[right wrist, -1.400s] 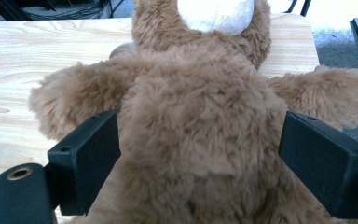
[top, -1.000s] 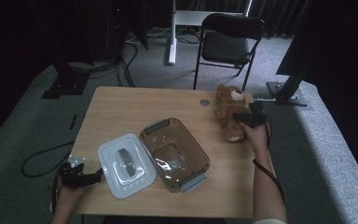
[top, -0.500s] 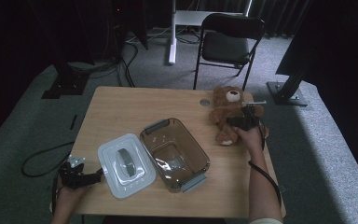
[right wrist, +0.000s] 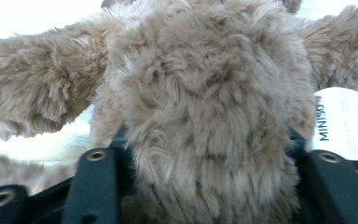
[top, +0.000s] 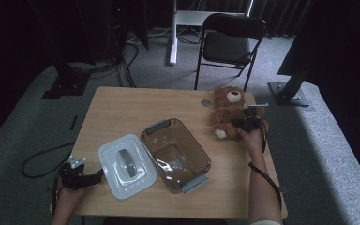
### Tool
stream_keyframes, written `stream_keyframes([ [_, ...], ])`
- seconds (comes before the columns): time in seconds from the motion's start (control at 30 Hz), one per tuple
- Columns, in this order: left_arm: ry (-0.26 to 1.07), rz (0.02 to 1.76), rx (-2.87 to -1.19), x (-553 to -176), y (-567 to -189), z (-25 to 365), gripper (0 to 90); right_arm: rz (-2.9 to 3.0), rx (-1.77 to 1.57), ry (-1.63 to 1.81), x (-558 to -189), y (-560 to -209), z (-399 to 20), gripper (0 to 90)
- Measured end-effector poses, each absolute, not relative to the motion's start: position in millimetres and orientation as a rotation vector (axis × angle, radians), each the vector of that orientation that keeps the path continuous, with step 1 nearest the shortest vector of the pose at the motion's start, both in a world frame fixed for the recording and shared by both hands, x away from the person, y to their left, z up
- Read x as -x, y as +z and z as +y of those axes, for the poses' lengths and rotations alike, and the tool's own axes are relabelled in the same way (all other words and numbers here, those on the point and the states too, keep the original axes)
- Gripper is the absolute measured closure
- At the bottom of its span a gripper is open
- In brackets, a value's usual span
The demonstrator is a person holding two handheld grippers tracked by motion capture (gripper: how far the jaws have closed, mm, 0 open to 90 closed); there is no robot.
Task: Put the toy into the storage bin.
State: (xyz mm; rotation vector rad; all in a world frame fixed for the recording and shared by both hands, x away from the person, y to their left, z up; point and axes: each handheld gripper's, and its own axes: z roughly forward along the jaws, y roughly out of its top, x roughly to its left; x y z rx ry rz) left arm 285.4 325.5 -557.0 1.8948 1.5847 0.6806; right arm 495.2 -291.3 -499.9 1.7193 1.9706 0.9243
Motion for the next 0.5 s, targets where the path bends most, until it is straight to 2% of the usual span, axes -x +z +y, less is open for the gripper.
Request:
stream_keyframes([
  [0.2,0.680,1.585,-1.895,-285.5,-557.0,325.5,1.6,1.939,-1.675,0.943,-489.4,-493.0,-288.6,61.7],
  [0.5,0.680,1.585,-1.895,-285.5,-557.0,325.5,1.6,1.912,-1.656,0.970,-477.5,-474.8,-284.7,63.5],
])
